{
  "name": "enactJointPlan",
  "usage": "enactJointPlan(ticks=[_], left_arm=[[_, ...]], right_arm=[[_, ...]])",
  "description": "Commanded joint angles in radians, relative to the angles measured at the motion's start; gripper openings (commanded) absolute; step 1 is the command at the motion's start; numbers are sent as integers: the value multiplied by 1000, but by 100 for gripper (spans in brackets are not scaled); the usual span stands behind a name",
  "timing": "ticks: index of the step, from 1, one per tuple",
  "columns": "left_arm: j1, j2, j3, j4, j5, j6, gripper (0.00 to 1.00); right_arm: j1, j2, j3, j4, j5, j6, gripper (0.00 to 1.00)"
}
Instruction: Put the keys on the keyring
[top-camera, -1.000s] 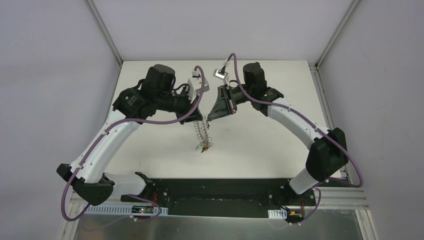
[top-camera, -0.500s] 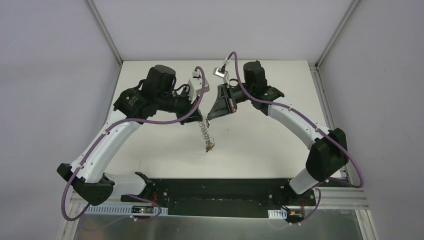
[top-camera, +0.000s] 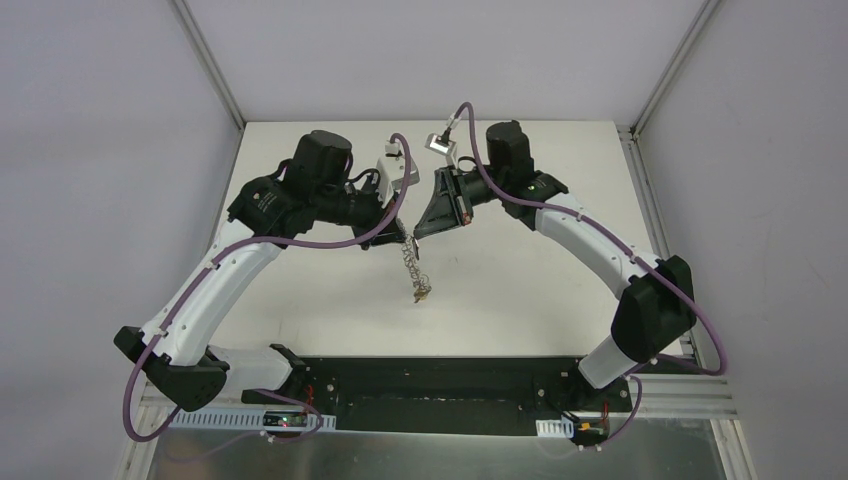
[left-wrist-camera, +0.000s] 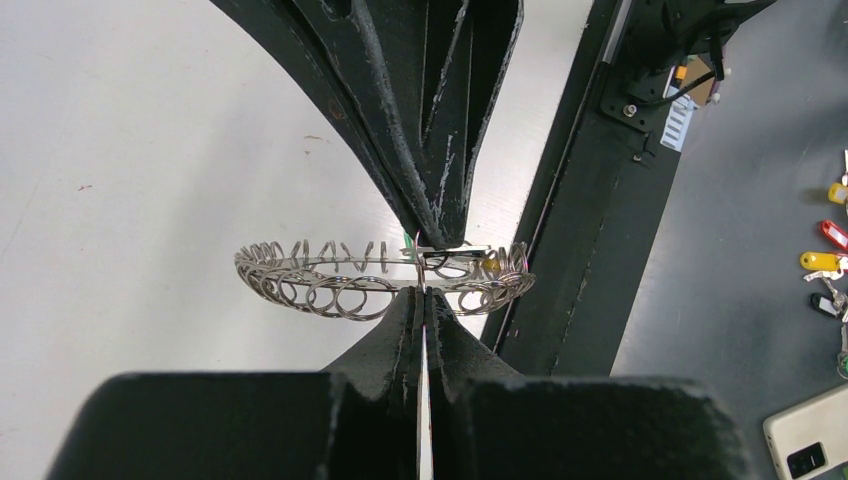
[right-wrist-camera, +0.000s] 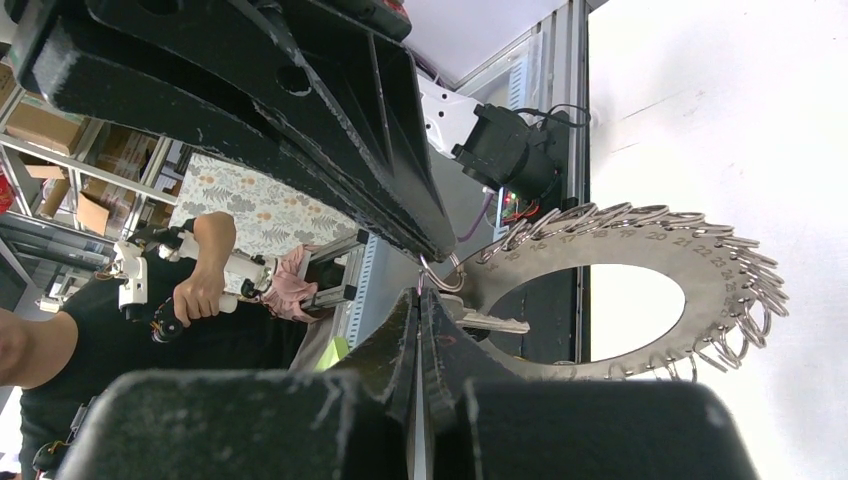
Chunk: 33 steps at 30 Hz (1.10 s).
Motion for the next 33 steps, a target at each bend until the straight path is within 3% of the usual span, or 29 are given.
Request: enactJointPlan(ticks=[1, 22, 33], left_arm=[[7, -28, 0, 45, 36, -3, 0], [7, -31, 0, 44, 34, 1, 0], [7, -40, -2, 42, 30, 2, 0]], right_arm=[[11, 12, 31, 21, -1, -1, 0], [19, 20, 34, 13, -13, -13, 0], [15, 21, 43, -85, 17, -98, 0]])
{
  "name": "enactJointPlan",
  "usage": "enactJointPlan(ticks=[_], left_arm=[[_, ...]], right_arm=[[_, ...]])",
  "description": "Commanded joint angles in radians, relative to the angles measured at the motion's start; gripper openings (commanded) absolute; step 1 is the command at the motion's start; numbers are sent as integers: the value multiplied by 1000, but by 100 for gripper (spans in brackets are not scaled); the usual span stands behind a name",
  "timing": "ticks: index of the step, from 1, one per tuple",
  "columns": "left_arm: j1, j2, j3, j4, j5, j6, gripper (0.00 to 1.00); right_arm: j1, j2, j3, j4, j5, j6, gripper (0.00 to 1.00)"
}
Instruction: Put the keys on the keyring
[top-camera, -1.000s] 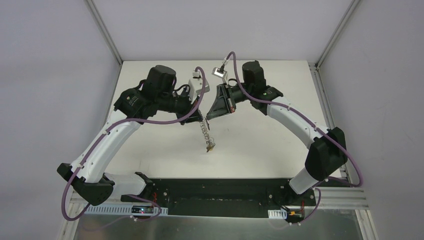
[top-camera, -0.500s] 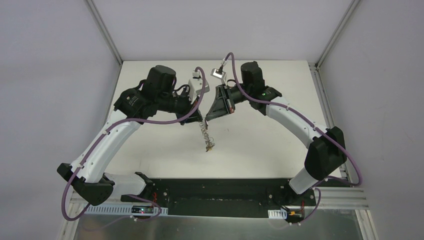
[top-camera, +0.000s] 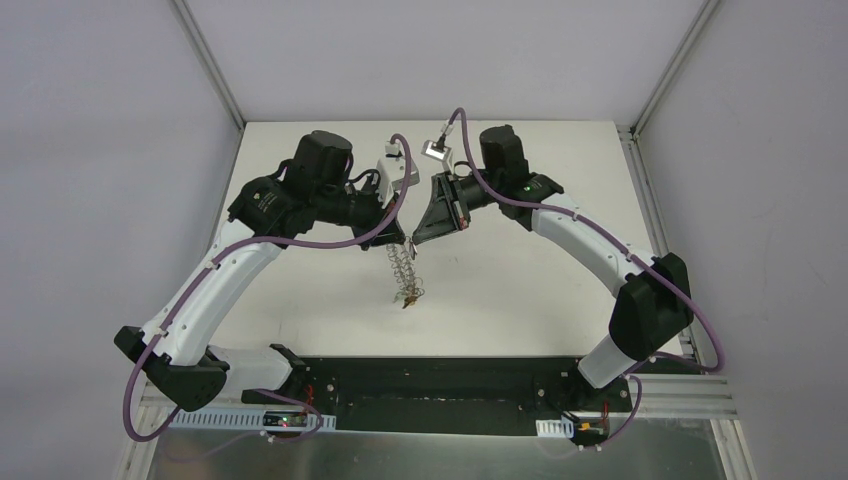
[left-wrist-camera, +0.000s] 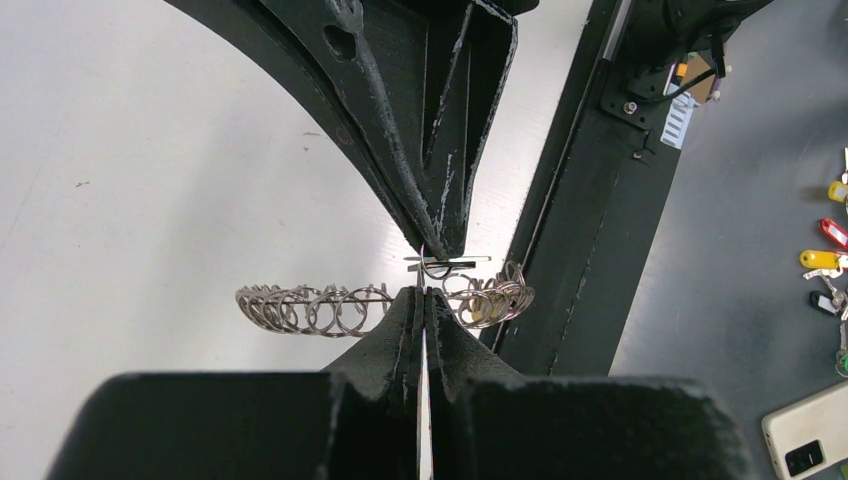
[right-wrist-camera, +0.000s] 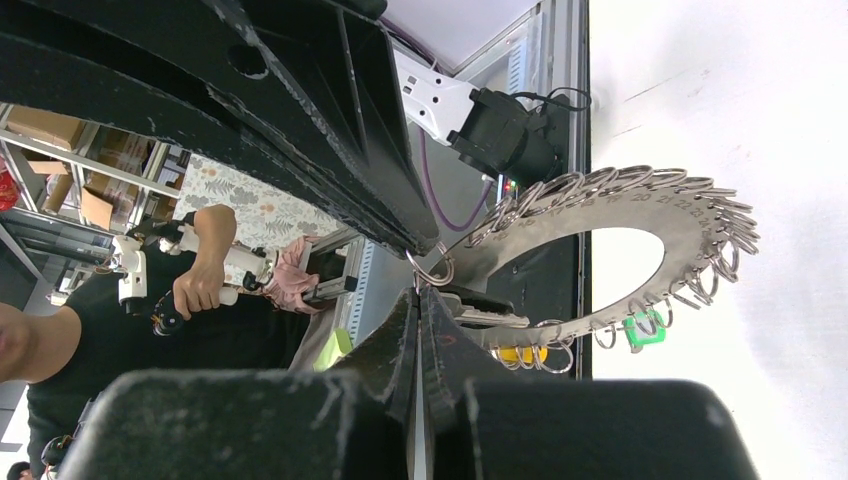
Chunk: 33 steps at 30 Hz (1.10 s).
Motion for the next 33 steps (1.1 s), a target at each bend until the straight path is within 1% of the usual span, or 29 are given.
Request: enactJointPlan(ticks=[1, 17, 33], left_arm=[[7, -40, -1, 47, 31, 1, 0], [7, -34, -4, 54, 48, -10, 0], [12, -46, -20, 74, 54, -37, 0]], right_arm=[[2, 4, 43, -26, 12, -45, 0], [8, 17, 63, -25, 28, -22, 0], [14, 34, 65, -64, 72, -52, 0]])
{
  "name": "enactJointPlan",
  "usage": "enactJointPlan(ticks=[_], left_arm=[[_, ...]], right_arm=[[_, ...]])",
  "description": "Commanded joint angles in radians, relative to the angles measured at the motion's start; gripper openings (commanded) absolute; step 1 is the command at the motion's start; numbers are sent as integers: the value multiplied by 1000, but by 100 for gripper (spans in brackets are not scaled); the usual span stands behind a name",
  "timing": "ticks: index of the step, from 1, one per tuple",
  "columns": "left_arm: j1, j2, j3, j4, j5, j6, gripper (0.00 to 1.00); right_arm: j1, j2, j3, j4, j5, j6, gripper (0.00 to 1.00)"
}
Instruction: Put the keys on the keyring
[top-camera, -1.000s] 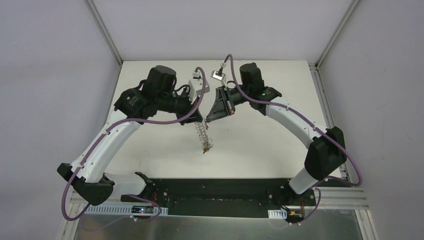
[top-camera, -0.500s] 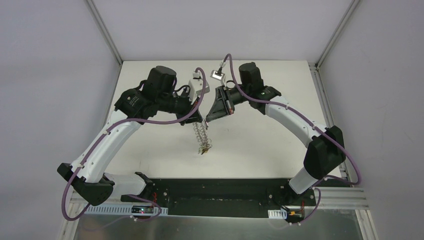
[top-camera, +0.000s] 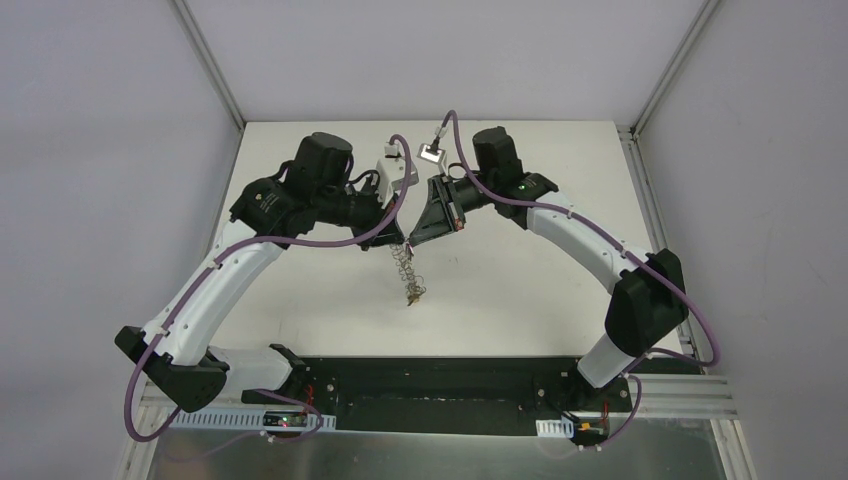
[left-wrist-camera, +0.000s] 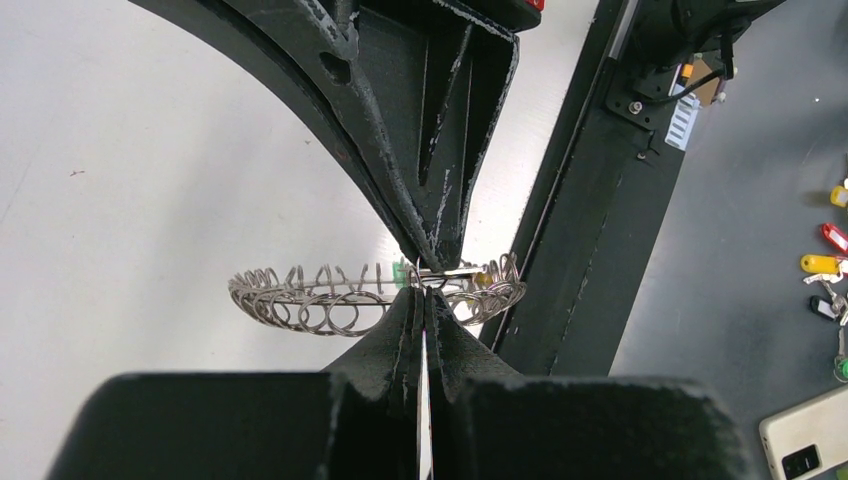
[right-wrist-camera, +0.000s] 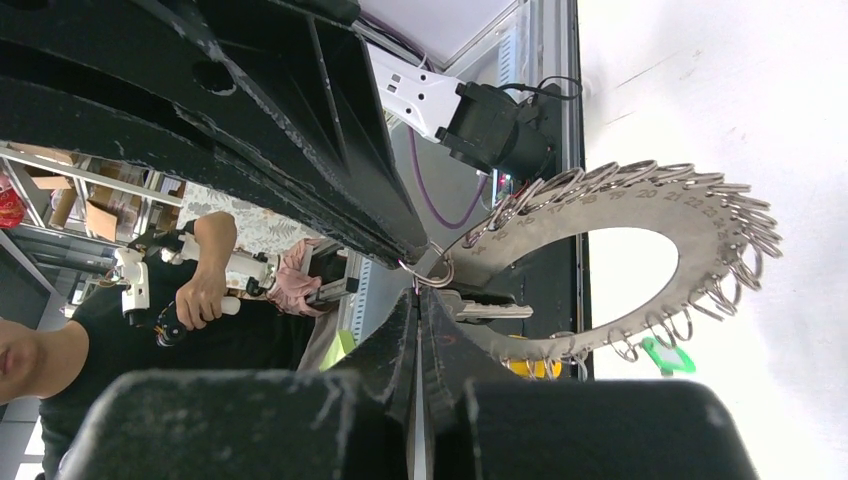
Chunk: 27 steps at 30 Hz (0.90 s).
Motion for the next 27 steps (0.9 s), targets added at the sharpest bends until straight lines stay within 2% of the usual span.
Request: enactJointPlan(ticks=[1, 27], left_arm=[[6, -44, 2, 66, 58, -27, 0], [33, -67, -27, 79, 161, -21, 0]], right_arm=[[2, 7, 41, 2, 40, -28, 0], [-6, 20, 45, -1, 64, -14, 0]])
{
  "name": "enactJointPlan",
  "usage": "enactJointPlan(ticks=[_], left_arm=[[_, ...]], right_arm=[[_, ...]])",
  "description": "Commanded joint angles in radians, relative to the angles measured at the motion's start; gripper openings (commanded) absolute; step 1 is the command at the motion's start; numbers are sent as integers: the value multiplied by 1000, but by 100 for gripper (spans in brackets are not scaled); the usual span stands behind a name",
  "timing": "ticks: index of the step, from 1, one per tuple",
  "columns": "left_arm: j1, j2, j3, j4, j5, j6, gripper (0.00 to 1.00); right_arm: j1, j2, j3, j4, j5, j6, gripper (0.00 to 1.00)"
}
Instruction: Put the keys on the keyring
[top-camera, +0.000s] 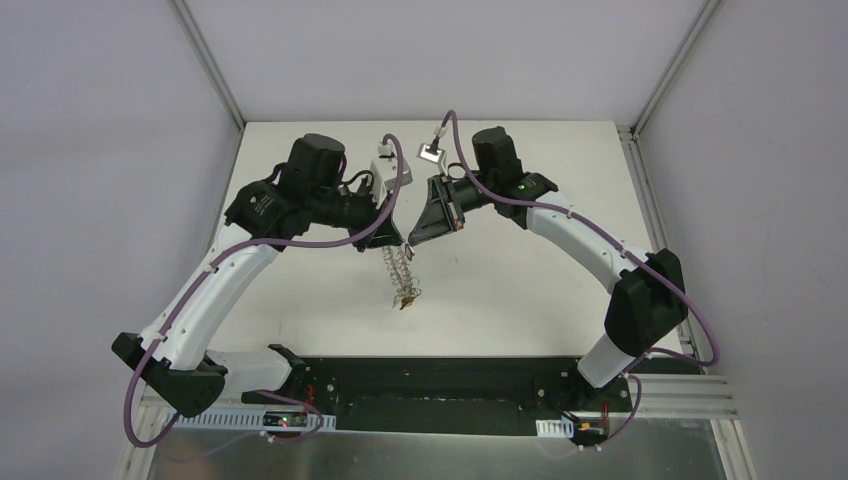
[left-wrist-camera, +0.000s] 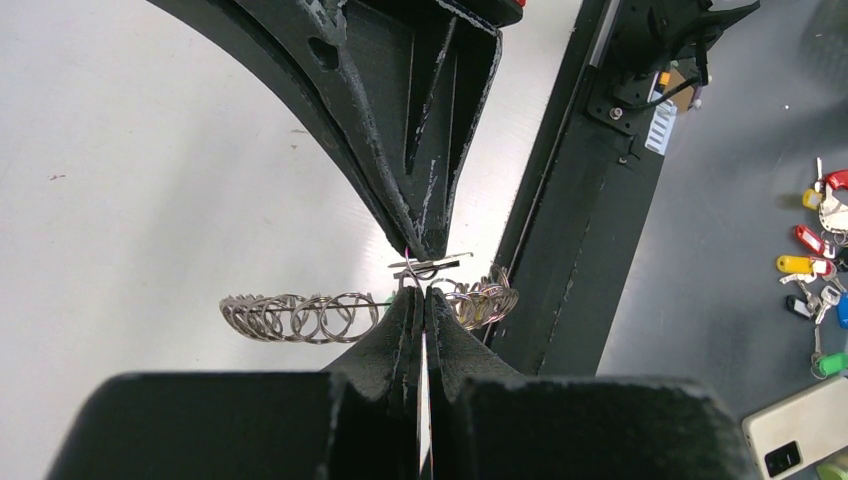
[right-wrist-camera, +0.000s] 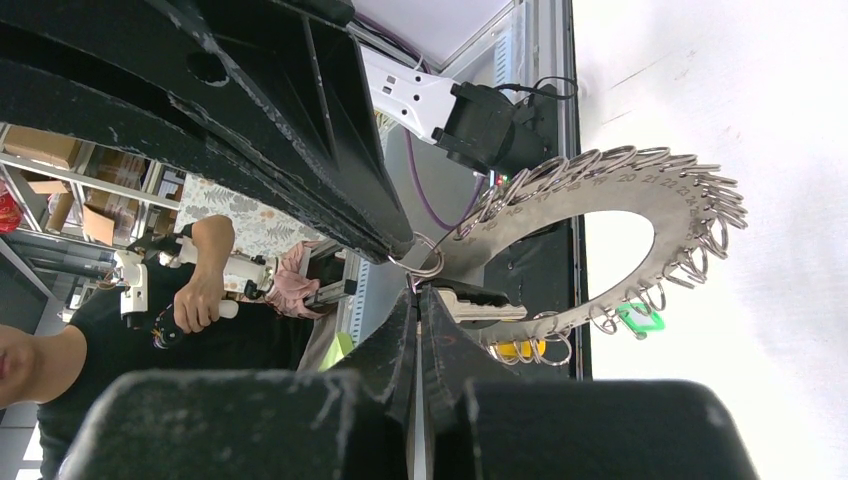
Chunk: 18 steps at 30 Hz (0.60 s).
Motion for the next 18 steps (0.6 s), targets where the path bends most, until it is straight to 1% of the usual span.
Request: enactJointPlan(ticks=[1, 18], left_arm=[[0, -40, 7, 58, 105, -10, 0], [0, -28, -9, 80, 128, -36, 0]], right_arm=[[-5, 18, 42, 11, 50, -10, 0], [18, 38, 74, -32, 94, -22, 0]])
